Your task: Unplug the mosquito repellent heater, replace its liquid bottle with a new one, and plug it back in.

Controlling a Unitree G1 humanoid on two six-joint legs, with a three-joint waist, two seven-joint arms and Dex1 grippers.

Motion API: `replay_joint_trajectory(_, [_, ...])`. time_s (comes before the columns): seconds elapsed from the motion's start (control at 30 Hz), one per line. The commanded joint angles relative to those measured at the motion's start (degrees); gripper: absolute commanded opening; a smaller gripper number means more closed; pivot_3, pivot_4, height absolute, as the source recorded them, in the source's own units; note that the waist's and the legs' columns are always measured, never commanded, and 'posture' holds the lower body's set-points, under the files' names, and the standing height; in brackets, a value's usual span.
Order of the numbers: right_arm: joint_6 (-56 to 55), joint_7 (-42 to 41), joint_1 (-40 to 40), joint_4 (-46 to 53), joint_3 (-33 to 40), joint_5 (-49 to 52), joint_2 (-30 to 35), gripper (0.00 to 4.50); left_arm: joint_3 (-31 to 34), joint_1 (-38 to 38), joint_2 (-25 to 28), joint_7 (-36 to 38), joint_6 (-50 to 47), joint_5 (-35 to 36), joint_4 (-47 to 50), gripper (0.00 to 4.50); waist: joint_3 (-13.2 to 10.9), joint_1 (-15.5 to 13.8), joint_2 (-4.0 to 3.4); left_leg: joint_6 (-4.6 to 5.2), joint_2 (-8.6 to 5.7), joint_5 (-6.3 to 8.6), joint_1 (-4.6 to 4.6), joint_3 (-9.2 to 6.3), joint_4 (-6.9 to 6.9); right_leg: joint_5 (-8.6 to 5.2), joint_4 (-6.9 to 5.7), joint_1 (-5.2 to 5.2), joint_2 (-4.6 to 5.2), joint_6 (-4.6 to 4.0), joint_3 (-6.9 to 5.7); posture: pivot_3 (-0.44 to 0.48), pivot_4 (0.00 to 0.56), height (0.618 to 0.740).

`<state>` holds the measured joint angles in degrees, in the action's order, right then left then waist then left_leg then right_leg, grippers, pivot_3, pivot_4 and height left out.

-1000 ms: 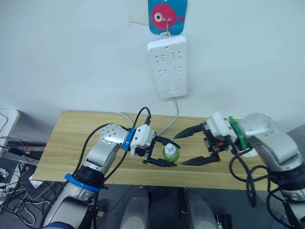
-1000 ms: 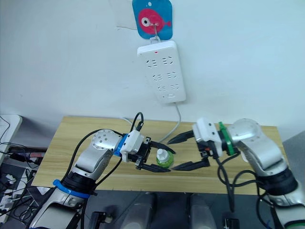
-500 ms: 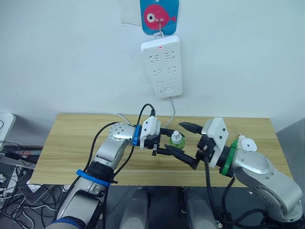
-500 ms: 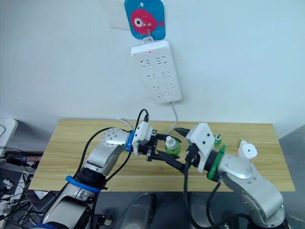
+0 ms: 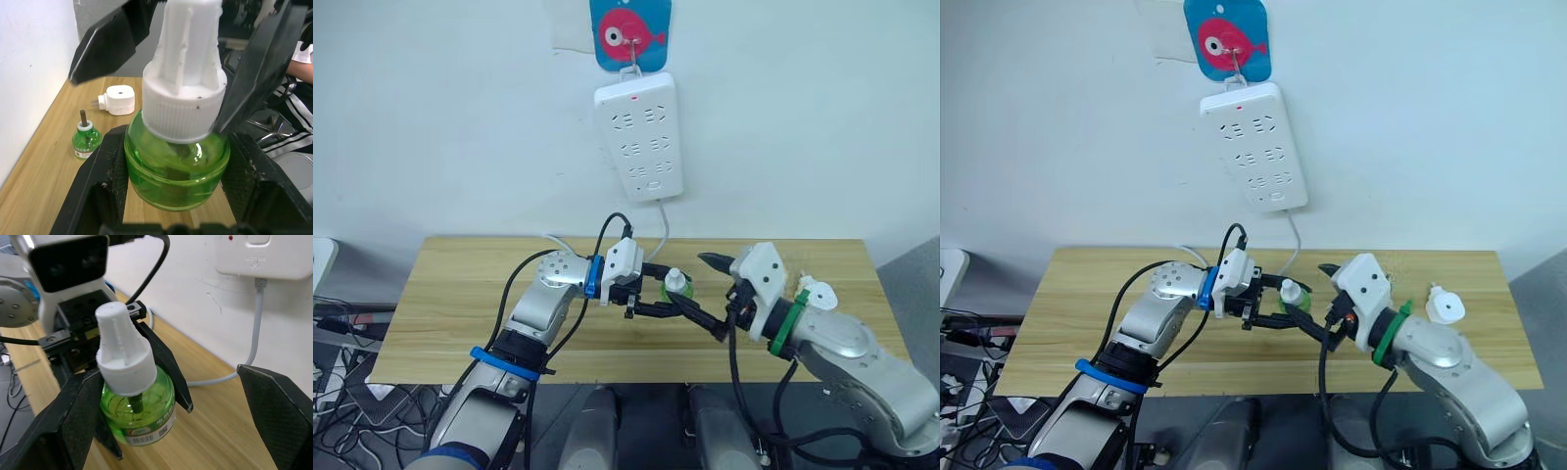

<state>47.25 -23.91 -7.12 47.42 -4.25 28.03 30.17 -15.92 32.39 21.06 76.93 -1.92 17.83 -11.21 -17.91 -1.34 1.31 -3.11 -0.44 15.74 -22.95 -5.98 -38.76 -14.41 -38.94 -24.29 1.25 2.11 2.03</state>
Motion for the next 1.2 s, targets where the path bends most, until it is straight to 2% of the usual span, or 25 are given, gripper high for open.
replay_joint_trajectory(0.03, [0.86,-0.28,1.94,4.62,5.18,3.2,1.09,4.47,0.54,-0.13,0.08,0.26,0.13,0.53,1.59,2.28,0.0,-0.01,0.0,0.0,0.0,0.0,-0.01,-0.01,0.0,0.0,0.0,0.0,-0.01,0.0,-0.02,0.133,0.28,0.74])
replay_joint_trajectory(0.3, [2.07,-2.38,5.14,8.8,7.67,9.86,3.52,4.47,0.5,-0.7,0.63,0.84,0.17,0.62,1.92,2.28,0.0,0.0,0.0,0.0,0.01,0.0,0.0,-0.01,0.0,0.0,0.01,0.01,0.0,0.0,0.0,0.132,0.267,0.74])
replay_joint_trajectory(0.4, [1.27,-2.6,3.65,8.09,4.69,9.69,3.62,4.47,0.31,-0.47,0.44,0.87,0.18,0.58,1.82,2.28,0.0,0.0,0.0,0.0,0.0,0.0,0.0,-0.01,0.0,0.0,0.01,0.03,0.0,0.0,-0.01,0.133,0.264,0.74])
replay_joint_trajectory(0.57, [-0.17,1.21,-4.76,0.2,-2.22,3.63,-0.44,4.47,0.26,0.2,0.05,0.71,0.65,0.18,0.98,2.28,0.01,0.01,0.0,-0.01,-0.01,0.0,0.03,0.02,-0.01,0.0,0.0,0.02,-0.03,0.0,0.0,0.141,0.258,0.74])
replay_joint_trajectory(0.73, [-0.53,2.57,-5.11,-0.79,-4.2,0.5,-1.05,4.47,0.33,-0.08,0.43,1.13,0.73,0.21,1.42,2.28,0.02,-0.12,0.01,-0.01,0.0,0.0,-0.05,-0.07,0.01,0.0,0.07,-0.01,-0.01,0.0,-0.08,0.143,0.258,0.74])
replay_joint_trajectory(1.2, [0.79,-1.59,5.42,5.41,8.32,8.84,3.89,4.47,0.36,-0.3,-0.17,0.89,0.12,0.5,1.7,2.28,0.02,0.01,0.01,0.01,0.0,0.01,-0.03,-0.02,0.0,-0.01,0.04,0.02,0.03,0.01,-0.03,0.12,0.277,0.74])
